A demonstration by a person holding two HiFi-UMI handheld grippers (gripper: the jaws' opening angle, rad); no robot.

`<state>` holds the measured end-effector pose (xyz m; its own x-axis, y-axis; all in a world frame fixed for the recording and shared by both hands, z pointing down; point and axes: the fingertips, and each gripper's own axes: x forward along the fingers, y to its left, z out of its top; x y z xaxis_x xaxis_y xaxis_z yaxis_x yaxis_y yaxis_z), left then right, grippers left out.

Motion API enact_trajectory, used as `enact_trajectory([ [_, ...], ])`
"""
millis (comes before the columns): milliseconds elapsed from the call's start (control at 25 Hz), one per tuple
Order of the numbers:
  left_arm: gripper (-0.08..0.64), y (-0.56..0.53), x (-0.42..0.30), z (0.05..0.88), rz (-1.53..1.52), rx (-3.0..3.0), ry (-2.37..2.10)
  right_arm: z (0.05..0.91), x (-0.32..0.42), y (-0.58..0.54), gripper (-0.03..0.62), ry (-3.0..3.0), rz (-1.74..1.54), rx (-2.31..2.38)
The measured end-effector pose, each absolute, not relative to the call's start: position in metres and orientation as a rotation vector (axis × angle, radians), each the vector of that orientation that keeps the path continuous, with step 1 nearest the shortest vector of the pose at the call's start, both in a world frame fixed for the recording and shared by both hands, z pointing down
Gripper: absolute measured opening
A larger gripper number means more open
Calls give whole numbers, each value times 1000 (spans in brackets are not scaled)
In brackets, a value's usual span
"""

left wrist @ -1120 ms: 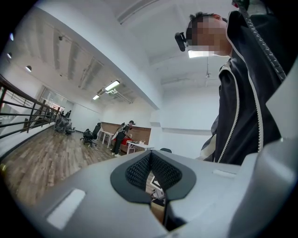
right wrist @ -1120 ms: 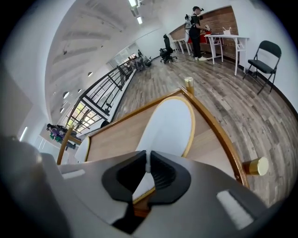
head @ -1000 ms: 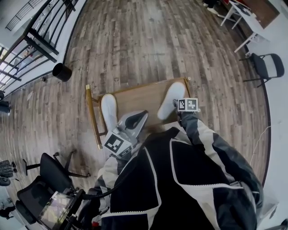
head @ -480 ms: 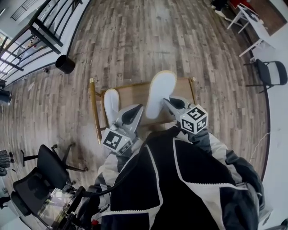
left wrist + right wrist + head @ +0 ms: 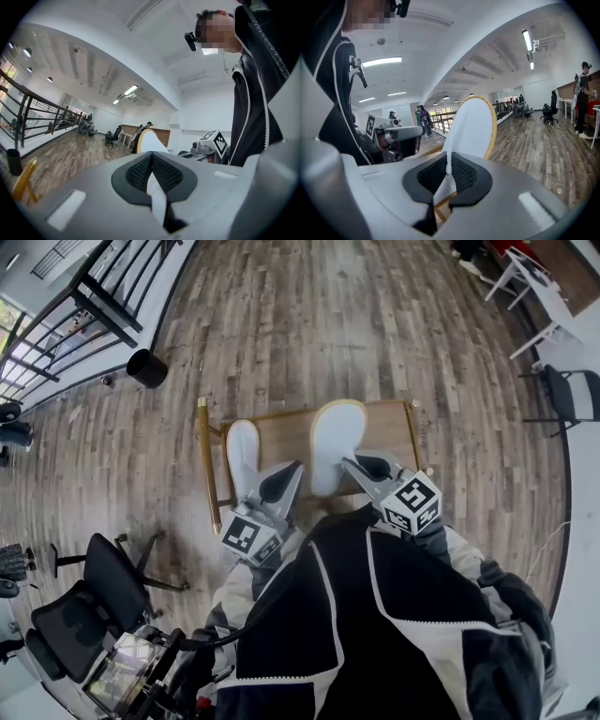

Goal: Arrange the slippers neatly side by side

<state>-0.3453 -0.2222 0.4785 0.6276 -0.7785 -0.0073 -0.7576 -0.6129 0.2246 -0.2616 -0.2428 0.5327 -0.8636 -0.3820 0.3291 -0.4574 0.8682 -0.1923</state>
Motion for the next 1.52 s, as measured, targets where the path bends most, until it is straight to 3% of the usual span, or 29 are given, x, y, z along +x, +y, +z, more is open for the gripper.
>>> enact_trajectory([
  [480, 20, -192, -372, 481, -158, 2530, -1402, 674, -345, -270, 26, -2478, 728, 475],
  [840, 20, -161, -415, 494, -145, 2412, -1544, 758, -394, -284, 26, -2264, 744, 454],
  [1520, 20, -152, -428, 505, -133, 2359, -1588, 809, -431, -304, 29, -2097, 844, 420],
])
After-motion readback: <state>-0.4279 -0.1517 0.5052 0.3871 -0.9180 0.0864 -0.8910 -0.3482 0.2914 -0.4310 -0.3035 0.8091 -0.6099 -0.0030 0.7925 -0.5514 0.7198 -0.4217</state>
